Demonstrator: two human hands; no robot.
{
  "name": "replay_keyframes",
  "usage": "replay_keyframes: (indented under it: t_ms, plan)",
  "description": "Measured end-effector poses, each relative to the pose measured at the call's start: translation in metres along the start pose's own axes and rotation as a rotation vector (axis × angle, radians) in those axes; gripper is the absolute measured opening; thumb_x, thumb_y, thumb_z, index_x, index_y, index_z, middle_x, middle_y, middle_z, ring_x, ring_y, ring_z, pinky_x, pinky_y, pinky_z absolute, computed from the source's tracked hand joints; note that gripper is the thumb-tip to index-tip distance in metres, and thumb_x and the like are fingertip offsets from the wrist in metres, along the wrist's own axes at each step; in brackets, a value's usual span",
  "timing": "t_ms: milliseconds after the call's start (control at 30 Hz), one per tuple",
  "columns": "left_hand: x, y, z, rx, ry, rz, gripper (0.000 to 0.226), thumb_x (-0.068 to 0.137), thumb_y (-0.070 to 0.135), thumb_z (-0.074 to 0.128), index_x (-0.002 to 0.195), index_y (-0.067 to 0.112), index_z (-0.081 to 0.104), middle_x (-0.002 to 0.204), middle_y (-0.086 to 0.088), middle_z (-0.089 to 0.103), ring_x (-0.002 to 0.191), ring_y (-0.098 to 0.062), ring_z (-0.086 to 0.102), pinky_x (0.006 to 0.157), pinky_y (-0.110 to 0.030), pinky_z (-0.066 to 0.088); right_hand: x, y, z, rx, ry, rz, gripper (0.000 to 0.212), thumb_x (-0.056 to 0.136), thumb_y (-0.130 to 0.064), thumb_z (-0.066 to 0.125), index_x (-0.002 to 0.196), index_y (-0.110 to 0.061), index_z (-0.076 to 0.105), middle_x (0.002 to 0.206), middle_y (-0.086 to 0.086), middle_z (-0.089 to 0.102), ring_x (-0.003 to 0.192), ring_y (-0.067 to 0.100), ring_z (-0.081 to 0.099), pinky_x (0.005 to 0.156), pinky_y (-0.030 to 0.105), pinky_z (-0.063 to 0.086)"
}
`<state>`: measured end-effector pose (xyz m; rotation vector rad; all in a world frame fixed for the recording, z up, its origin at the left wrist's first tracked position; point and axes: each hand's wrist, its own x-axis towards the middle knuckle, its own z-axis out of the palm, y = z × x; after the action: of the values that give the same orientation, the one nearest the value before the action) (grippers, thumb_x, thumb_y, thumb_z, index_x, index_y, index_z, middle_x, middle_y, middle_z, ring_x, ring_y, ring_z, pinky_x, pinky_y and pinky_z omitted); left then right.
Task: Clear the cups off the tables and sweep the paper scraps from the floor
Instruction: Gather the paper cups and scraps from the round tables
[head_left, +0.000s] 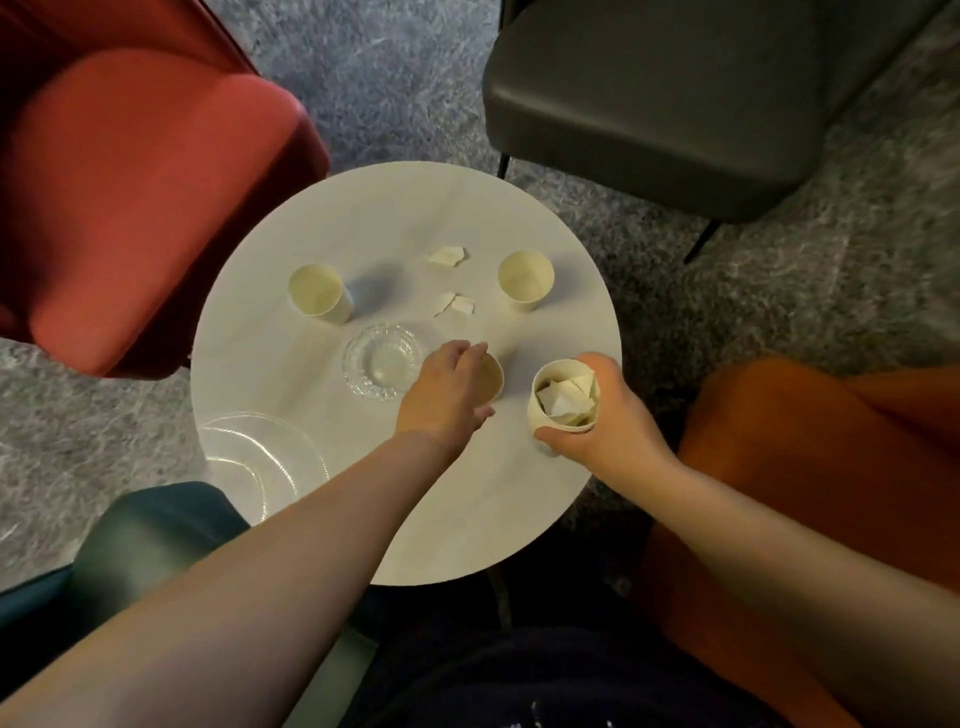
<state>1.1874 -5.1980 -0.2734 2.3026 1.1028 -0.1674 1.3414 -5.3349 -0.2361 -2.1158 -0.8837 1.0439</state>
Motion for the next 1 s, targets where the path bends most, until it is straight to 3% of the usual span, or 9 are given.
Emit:
replay_keyframes:
  t_ms: [133,233,400,500,600,733,833,933,1000]
  plan:
    - [0.003,-0.007,0.004,0.045,-0.048,0.005,0.080,0.081,0.023,0.077,0.148,0.021,0.033,0.150,-0.005,0.031,0.136,-0.025,0.032,0.102,-0.039,0.043,0.001,-0.003,0.009,0.010,0.027,0.007,0.073,0.061,-0.037,0.086,0.118,-0.039,0.039,0.102,-0.025,0.051,0.091,-0.004,0.053,0.068,0.016,0.047]
    - [0.002,-0.013,-0.004,-0.001,-0.015,0.008,0.079,0.081,0.024,0.076,0.148,0.020,0.035,0.145,-0.004,0.035,0.133,-0.025,0.036,0.101,-0.037,0.044,0.004,-0.010,0.014,-0.004,0.042,0.003,0.073,0.060,-0.040,0.085,0.116,-0.042,0.038,0.100,-0.029,0.049,0.090,-0.011,0.051,0.063,0.010,0.042]
    - [-0.003,-0.023,-0.050,-0.219,0.281,-0.021,0.076,0.077,0.021,0.079,0.143,0.012,0.042,0.135,-0.010,0.044,0.123,-0.022,0.044,0.100,-0.020,0.033,0.012,-0.024,0.027,-0.005,0.056,-0.004,0.073,0.059,-0.041,0.085,0.115,-0.041,0.038,0.103,-0.028,0.050,0.093,-0.009,0.052,0.065,0.013,0.043]
    - [-0.004,-0.043,-0.089,-0.254,0.527,-0.065,0.076,0.077,0.018,0.079,0.142,0.008,0.041,0.134,-0.013,0.043,0.124,-0.022,0.042,0.105,-0.021,0.032,0.017,-0.036,0.034,-0.018,0.059,-0.022,0.073,0.059,-0.040,0.086,0.111,-0.045,0.035,0.099,-0.033,0.047,0.092,-0.021,0.046,0.063,0.008,0.036]
    - [-0.001,-0.074,-0.118,-0.227,0.674,-0.124,0.078,0.081,0.018,0.076,0.146,0.005,0.035,0.138,-0.016,0.037,0.130,-0.025,0.037,0.112,-0.027,0.028,0.024,-0.046,0.038,-0.037,0.069,-0.018,0.073,0.057,-0.040,0.086,0.108,-0.047,0.035,0.096,-0.033,0.048,0.088,-0.021,0.047,0.061,0.009,0.035]
    - [0.010,-0.108,-0.127,-0.295,0.586,-0.283,0.081,0.083,0.023,0.075,0.150,0.014,0.029,0.144,-0.006,0.031,0.132,-0.020,0.038,0.112,-0.029,0.030,0.030,-0.047,0.040,-0.030,0.086,-0.003,0.071,0.057,-0.041,0.085,0.107,-0.050,0.035,0.097,-0.033,0.050,0.087,-0.013,0.052,0.062,0.013,0.038]
    - [0.023,-0.120,-0.119,-0.257,0.474,-0.278,0.081,0.083,0.028,0.075,0.149,0.015,0.030,0.145,-0.006,0.031,0.130,-0.020,0.040,0.108,-0.027,0.032,0.031,-0.044,0.041,-0.016,0.097,0.020,0.072,0.056,-0.041,0.085,0.110,-0.046,0.037,0.099,-0.029,0.051,0.089,-0.005,0.054,0.067,0.020,0.044]
    - [0.035,-0.127,-0.109,-0.174,0.380,-0.282,0.078,0.083,0.034,0.074,0.147,0.015,0.033,0.146,-0.006,0.034,0.127,-0.023,0.044,0.099,-0.028,0.035,0.028,-0.043,0.042,-0.001,0.102,0.024,0.070,0.058,-0.039,0.085,0.109,-0.047,0.038,0.100,-0.034,0.050,0.092,-0.012,0.052,0.066,0.017,0.042]
    - [0.042,-0.132,-0.102,-0.149,0.317,-0.294,0.077,0.083,0.031,0.075,0.146,0.014,0.034,0.147,-0.007,0.035,0.128,-0.026,0.045,0.101,-0.034,0.038,0.027,-0.042,0.042,0.009,0.110,0.033,0.070,0.059,-0.038,0.086,0.111,-0.045,0.038,0.100,-0.033,0.050,0.093,-0.017,0.049,0.064,0.014,0.040]
